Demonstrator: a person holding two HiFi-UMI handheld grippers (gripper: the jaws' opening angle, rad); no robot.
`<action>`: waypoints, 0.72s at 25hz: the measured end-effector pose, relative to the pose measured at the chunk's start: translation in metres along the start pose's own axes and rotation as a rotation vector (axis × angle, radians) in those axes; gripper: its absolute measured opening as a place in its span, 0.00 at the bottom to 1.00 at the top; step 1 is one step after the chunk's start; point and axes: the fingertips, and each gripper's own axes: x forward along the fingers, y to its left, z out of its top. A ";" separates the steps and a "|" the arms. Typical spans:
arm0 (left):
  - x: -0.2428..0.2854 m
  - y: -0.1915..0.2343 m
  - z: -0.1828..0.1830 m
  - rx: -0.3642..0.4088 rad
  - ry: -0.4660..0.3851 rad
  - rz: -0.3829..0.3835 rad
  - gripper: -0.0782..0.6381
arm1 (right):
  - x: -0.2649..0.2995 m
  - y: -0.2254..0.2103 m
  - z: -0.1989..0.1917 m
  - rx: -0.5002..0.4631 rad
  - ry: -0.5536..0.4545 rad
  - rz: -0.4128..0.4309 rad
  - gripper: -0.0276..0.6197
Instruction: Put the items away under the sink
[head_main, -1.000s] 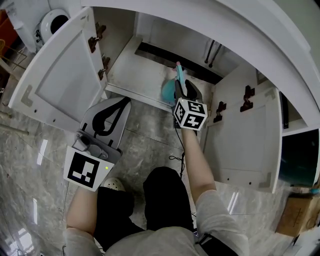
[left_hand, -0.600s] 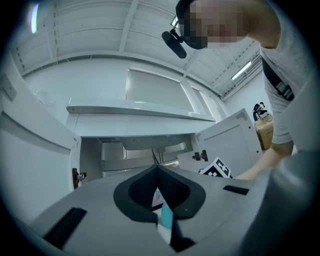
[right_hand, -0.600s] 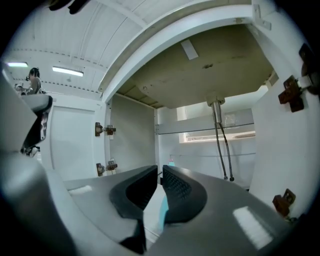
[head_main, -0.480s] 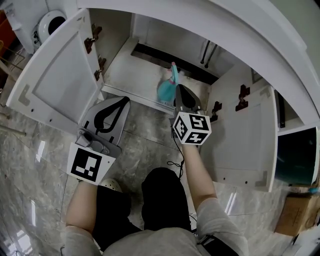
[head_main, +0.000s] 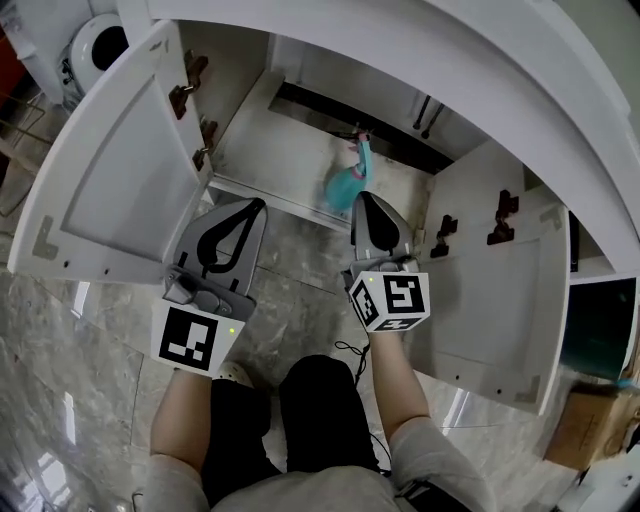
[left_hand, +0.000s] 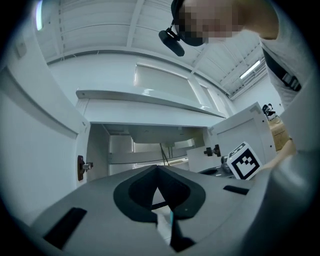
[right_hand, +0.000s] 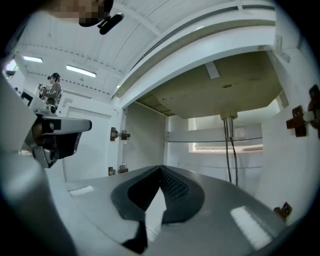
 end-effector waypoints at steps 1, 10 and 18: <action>0.001 0.006 0.001 -0.010 0.001 0.017 0.11 | 0.000 0.003 0.003 -0.007 0.004 -0.002 0.06; -0.007 0.019 0.042 -0.104 0.114 0.010 0.11 | -0.024 0.029 0.080 0.022 0.037 -0.003 0.06; -0.034 0.022 0.151 -0.141 0.137 0.010 0.11 | -0.057 0.044 0.191 0.041 0.074 -0.025 0.06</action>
